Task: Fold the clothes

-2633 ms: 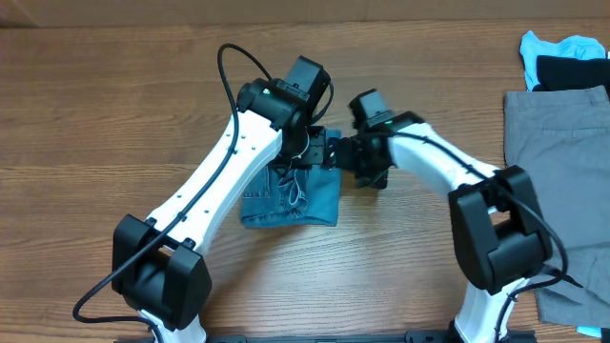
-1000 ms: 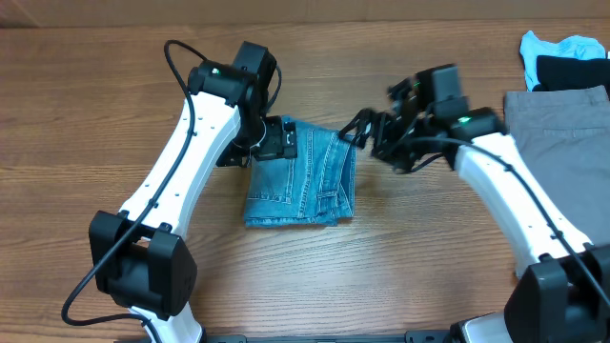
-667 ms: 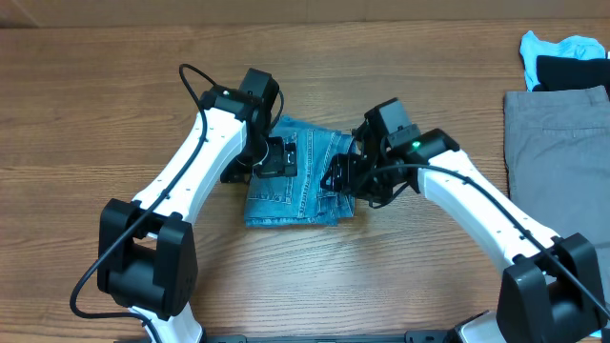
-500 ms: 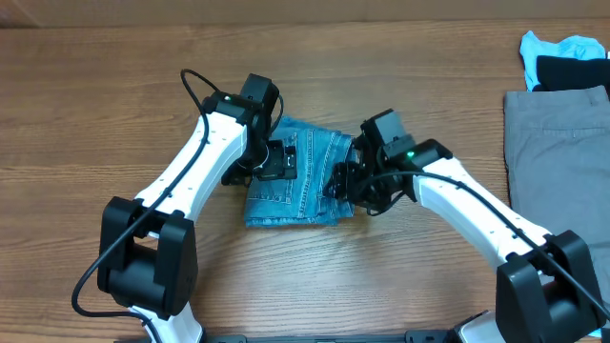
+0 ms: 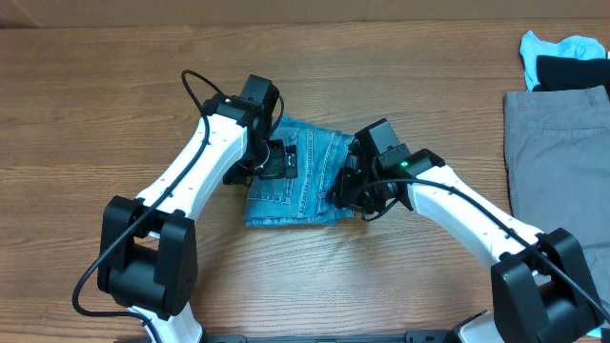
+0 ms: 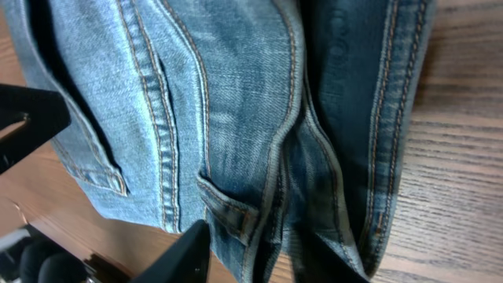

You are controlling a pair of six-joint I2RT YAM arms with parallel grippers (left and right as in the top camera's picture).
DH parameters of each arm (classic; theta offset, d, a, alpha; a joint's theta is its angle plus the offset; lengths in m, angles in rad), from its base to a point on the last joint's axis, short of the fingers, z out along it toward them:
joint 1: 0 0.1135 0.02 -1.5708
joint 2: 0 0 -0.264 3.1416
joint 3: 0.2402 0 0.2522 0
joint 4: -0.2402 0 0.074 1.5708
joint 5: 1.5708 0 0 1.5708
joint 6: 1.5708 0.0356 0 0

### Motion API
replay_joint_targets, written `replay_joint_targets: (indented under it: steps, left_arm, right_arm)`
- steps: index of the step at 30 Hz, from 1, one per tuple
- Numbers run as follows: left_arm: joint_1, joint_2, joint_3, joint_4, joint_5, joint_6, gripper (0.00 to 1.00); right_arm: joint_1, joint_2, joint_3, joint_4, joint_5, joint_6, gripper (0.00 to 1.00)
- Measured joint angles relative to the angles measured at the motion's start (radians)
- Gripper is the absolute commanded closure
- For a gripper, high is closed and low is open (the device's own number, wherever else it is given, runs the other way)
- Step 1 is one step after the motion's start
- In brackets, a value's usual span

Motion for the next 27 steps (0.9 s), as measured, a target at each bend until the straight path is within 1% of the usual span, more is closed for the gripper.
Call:
replay_joint_targets:
  steps: [9,10,12,19,24,27]
  left_arm:
    - [0.000,0.000,0.000,0.003,0.000,0.000,0.00]
    - [0.000,0.000,0.000,0.003,0.000,0.000,0.00]
    - [0.000,0.000,0.000,0.003,0.000,0.000,0.00]
    - [0.000,0.000,0.000,-0.004,0.000,0.000,0.00]
    - [0.000,0.000,0.000,-0.001,0.000,0.000,0.00]
    - [0.000,0.000,0.000,0.000,0.000,0.000,0.00]
  right_arm:
    - [0.025,0.000,0.000,0.021,0.006,0.005,0.69]
    - [0.042,0.000,0.000,0.024,0.017,0.012,0.74]
    - [0.068,0.000,0.000,0.025,0.038,0.024,0.96]
    - [0.080,0.000,0.000,0.013,0.099,0.050,0.96]
    - [0.044,0.000,0.021,-0.112,0.161,0.053,0.96]
    - [0.037,0.000,0.053,-0.193,0.234,0.052,0.96]
